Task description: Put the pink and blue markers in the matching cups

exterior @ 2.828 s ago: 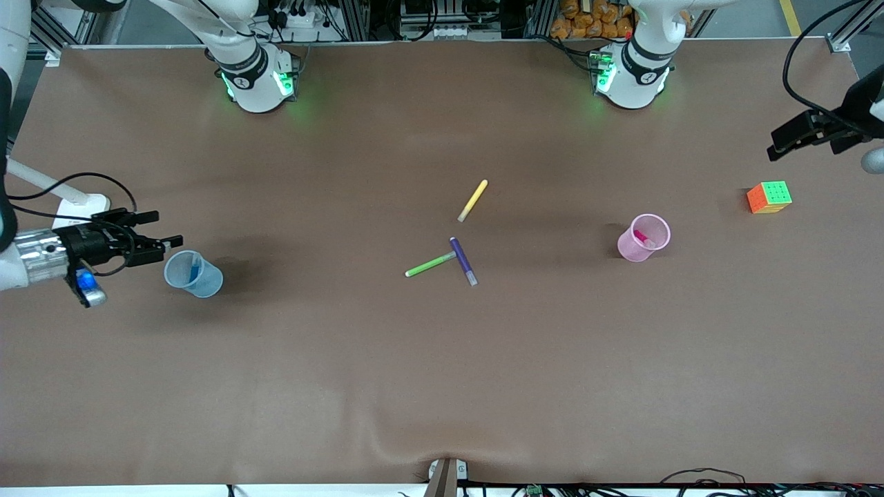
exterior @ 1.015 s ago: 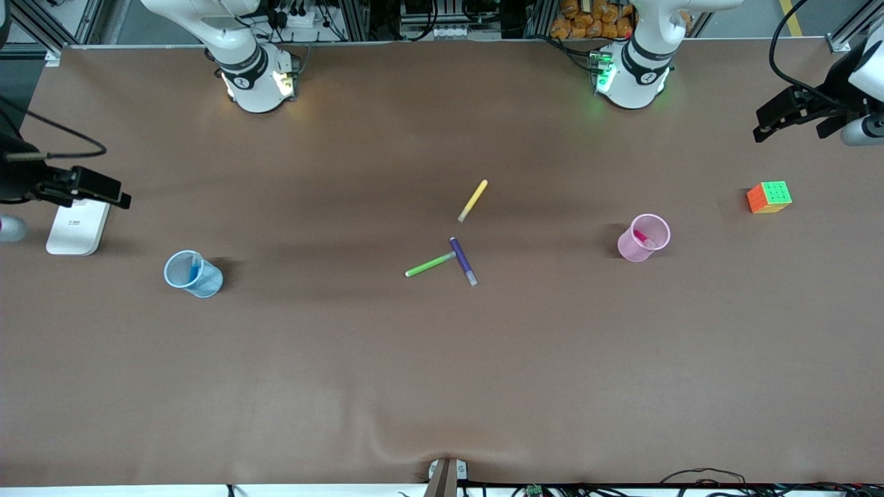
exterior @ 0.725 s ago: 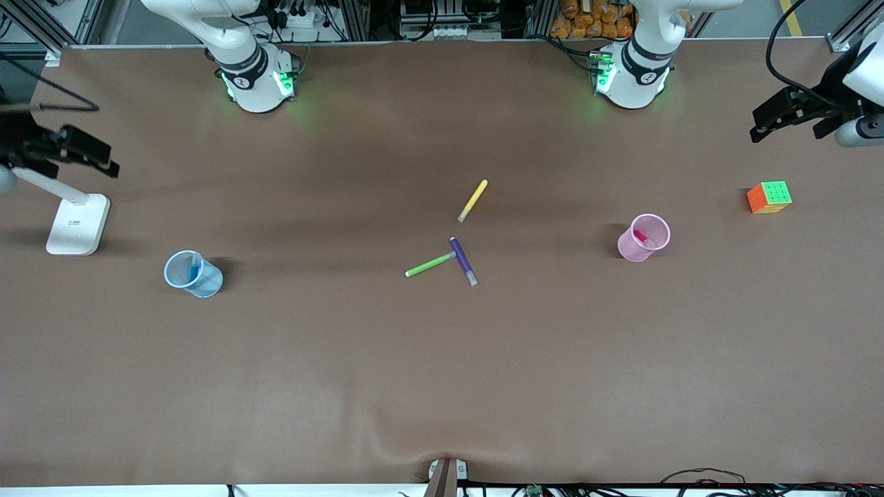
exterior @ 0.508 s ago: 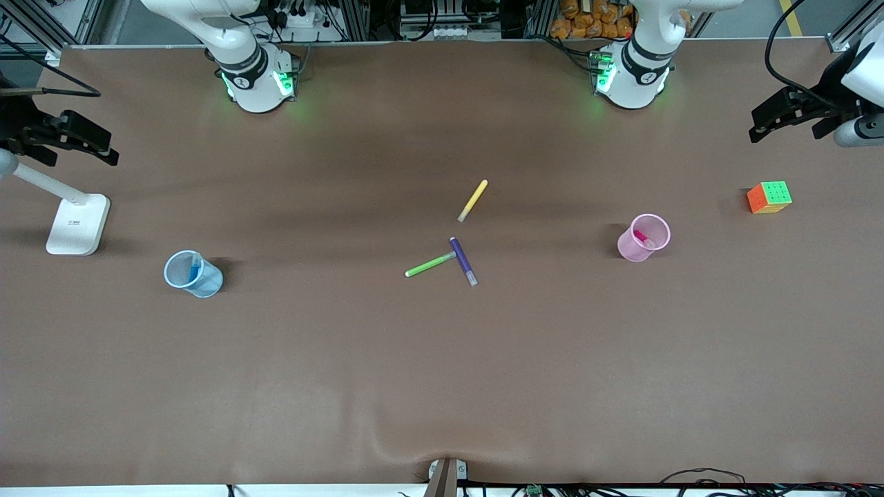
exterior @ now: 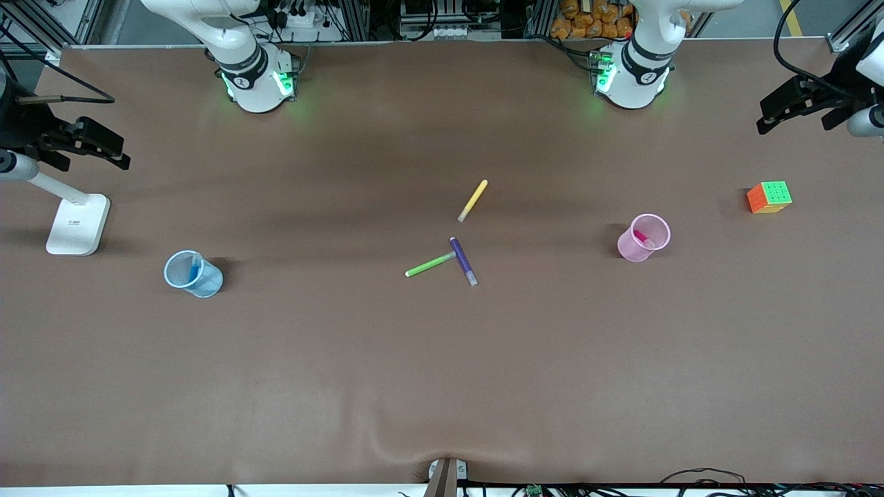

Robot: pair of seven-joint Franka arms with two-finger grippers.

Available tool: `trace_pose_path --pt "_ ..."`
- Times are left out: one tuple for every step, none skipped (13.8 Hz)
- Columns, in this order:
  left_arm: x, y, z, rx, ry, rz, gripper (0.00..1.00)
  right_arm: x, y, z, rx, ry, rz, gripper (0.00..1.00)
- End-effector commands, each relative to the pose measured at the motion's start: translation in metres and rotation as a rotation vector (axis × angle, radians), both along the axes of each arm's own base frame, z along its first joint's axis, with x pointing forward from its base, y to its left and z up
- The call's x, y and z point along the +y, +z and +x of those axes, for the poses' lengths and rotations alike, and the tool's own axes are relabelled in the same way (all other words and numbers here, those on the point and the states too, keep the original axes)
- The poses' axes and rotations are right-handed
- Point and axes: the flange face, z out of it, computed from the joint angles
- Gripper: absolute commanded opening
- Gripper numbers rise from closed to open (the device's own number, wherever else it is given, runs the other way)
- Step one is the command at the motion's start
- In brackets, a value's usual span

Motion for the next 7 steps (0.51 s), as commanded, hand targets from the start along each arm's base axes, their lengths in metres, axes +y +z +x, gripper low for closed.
trace_pose_path --pt "-0.0032 0.0039 0.0034 0.012 0.004 0.014 1.00 0.0026 0.0013 -0.0083 -0.015 0.018 -0.021 1.00" --pt "-0.0026 0.0038 0.0033 0.014 0.006 0.013 1.00 0.0026 0.0027 -0.0082 -0.018 0.018 -0.021 1.00" --pt "-0.0025 0.0040 0.0021 0.018 0.006 0.013 1.00 0.0036 0.0022 -0.0074 -0.019 0.019 -0.019 1.00" --pt "-0.0024 0.0030 0.0023 0.023 0.006 0.015 1.00 0.0036 0.0014 -0.0070 -0.018 0.019 -0.019 1.00" --pt "-0.0025 0.0037 0.0023 0.021 0.005 0.013 1.00 0.0044 0.0026 -0.0066 -0.019 0.022 -0.019 1.00" --pt "-0.0035 0.0043 0.0015 0.022 0.003 0.012 1.00 0.0089 0.0033 -0.0067 -0.021 0.032 -0.020 1.00" --pt "-0.0036 0.0043 0.0015 0.022 0.004 0.010 1.00 0.0104 0.0033 -0.0068 -0.021 0.035 -0.022 1.00"
